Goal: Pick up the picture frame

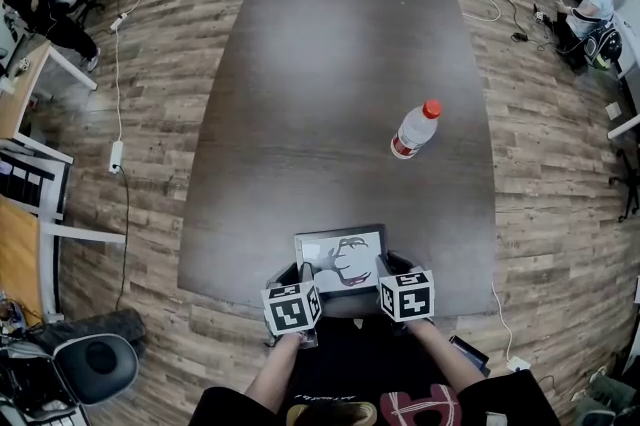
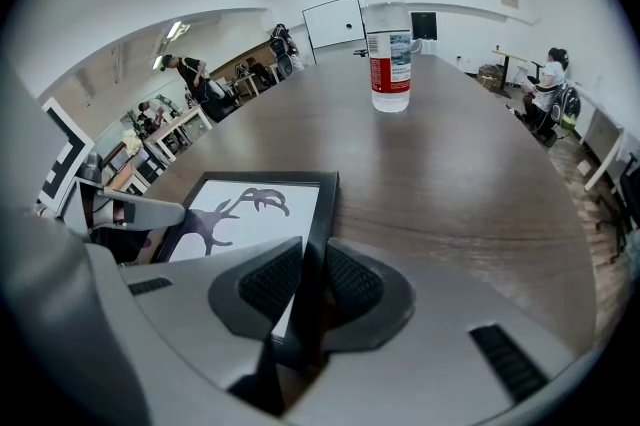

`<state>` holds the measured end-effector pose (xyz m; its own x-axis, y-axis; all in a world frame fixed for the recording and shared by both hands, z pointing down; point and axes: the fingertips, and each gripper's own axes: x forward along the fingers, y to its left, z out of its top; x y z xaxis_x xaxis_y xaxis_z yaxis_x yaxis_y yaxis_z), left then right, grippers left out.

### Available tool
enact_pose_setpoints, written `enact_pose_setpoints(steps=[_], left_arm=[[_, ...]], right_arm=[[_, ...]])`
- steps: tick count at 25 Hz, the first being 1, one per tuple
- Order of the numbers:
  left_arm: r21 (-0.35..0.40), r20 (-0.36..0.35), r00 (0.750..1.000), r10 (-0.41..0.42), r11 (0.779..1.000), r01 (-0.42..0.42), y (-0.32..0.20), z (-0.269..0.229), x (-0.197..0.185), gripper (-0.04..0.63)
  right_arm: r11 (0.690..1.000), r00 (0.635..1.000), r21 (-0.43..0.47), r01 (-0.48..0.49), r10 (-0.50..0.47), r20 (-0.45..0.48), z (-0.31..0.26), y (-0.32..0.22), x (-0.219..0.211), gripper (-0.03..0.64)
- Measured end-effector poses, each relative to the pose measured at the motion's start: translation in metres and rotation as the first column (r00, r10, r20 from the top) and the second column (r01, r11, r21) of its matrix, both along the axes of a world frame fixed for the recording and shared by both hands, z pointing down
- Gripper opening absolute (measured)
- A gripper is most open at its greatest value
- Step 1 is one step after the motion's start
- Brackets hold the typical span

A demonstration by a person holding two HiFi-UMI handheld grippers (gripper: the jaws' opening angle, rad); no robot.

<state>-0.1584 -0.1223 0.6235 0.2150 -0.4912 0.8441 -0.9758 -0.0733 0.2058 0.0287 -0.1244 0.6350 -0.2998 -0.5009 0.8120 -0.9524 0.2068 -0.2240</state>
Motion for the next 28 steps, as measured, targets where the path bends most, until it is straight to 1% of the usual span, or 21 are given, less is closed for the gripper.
enact_pose_setpoints(steps=[8, 13, 28], left_arm=[[0.023, 0.008, 1.0, 0.015, 1.0, -0.015, -0.001, -0.007, 0.006, 0.074], [0.06, 0.024, 0.999, 0.029, 0.998, -0.03, -0.004, -0.015, 0.009, 0.074], [0.154, 0.019, 0.999, 0.042, 0.987, -0.044, -0.014, -0.042, 0.016, 0.074]], right_arm=[[1.0, 1.0, 0.02, -0.016, 0.017, -0.007, -0.009, 0.001, 0.007, 0.081], [0.999, 0.999, 0.038, -0.032, 0.032, -0.001, -0.013, 0.001, 0.01, 0.08], [0.991, 0.999, 0.123, -0.047, 0.047, 0.002, -0.042, -0.009, 0.016, 0.078]])
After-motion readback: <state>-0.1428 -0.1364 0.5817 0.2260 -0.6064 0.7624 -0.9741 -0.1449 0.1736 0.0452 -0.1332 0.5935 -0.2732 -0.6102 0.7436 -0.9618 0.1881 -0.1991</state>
